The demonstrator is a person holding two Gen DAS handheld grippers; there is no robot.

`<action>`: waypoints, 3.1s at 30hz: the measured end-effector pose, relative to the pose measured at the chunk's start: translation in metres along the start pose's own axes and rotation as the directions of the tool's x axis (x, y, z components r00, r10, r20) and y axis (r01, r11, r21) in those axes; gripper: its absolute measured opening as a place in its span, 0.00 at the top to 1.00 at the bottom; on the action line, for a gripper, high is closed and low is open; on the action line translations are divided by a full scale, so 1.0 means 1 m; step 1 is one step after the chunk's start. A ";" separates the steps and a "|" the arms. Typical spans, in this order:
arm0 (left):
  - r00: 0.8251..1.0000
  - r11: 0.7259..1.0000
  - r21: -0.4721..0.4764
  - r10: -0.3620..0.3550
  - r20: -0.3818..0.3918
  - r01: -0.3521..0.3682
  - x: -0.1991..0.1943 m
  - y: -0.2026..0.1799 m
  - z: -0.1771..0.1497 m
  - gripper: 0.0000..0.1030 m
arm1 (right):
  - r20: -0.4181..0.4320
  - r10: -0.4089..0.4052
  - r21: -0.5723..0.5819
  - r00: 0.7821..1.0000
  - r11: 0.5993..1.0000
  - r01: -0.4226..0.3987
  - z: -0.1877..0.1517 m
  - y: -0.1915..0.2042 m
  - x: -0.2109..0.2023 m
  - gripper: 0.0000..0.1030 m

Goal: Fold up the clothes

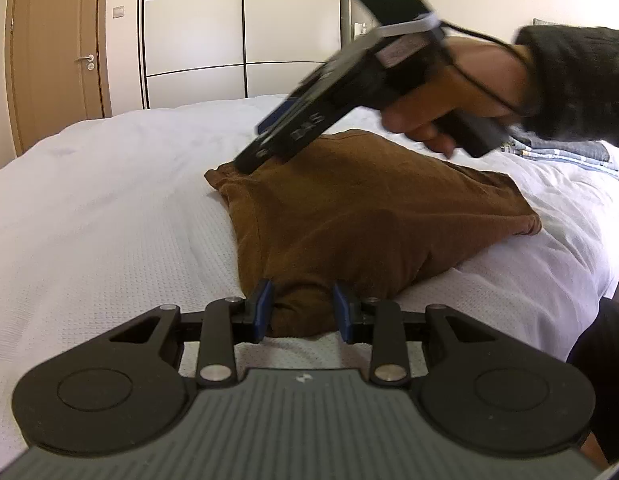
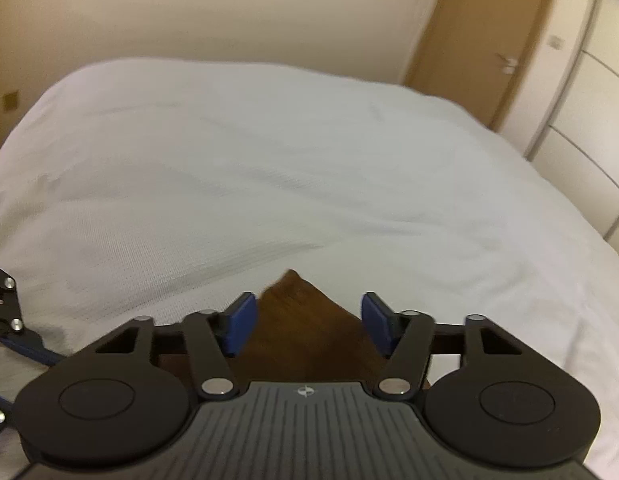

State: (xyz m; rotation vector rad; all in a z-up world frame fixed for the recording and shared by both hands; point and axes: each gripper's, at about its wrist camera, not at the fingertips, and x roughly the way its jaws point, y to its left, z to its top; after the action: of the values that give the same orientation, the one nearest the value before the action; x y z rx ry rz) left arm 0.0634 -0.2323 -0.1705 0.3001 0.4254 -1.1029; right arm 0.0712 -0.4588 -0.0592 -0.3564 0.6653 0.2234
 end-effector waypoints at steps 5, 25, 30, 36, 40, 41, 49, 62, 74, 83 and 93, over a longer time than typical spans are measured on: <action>1.000 1.000 0.000 0.001 0.002 -0.001 0.004 0.001 -0.001 0.72 | 0.003 -0.040 0.010 0.999 0.999 0.040 0.005 -0.005 0.011 0.67; 0.995 0.996 0.042 0.073 0.063 -0.076 -0.026 -0.026 0.033 0.72 | 0.041 -0.182 0.403 0.983 0.903 0.150 -0.122 0.001 -0.148 0.49; 0.998 0.992 0.121 0.018 0.058 -0.025 -0.018 -0.059 0.052 0.72 | -0.069 -0.179 0.507 0.981 0.841 0.190 -0.196 0.011 -0.168 0.48; 0.997 0.978 0.200 -0.070 0.018 0.065 0.011 -0.103 0.075 0.72 | 0.000 -0.221 0.623 0.975 0.763 0.173 -0.230 -0.025 -0.208 0.48; 0.989 0.959 0.243 -0.143 -0.021 0.144 0.040 -0.136 0.082 0.72 | 0.082 -0.183 0.684 0.980 0.725 0.078 -0.224 -0.069 -0.204 0.49; 0.986 0.955 0.248 -0.161 -0.036 0.165 0.049 -0.144 0.082 0.72 | 0.103 -0.175 0.698 0.979 0.714 0.054 -0.222 -0.080 -0.203 0.52; 0.971 0.949 0.234 -0.176 -0.162 0.211 0.095 -0.160 0.057 0.73 | 0.111 -0.017 0.664 0.994 0.745 -0.062 -0.207 -0.137 -0.138 0.63; 0.968 0.946 0.225 -0.205 -0.145 0.234 0.101 -0.155 0.055 0.73 | 0.174 0.065 0.733 0.983 0.658 -0.173 -0.210 -0.152 -0.109 0.94; 0.975 0.957 0.196 -0.195 -0.111 0.214 0.094 -0.162 0.080 0.65 | 0.112 0.004 0.634 0.994 0.770 -0.075 -0.184 -0.160 -0.086 0.98; 0.969 0.949 0.206 -0.219 -0.114 0.239 0.091 -0.162 0.082 0.65 | 0.135 -0.056 0.674 0.989 0.737 -0.050 -0.197 -0.157 -0.120 0.88; 0.975 0.940 0.264 -0.193 -0.112 0.217 0.096 -0.173 0.078 0.64 | 0.169 0.013 0.724 0.985 0.677 -0.133 -0.224 -0.087 -0.169 0.74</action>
State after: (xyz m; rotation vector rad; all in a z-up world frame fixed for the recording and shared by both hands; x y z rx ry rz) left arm -0.0418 -0.4158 -0.1517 0.5594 0.3840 -1.3610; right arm -0.1568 -0.6411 -0.0937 0.4753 0.5663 0.0400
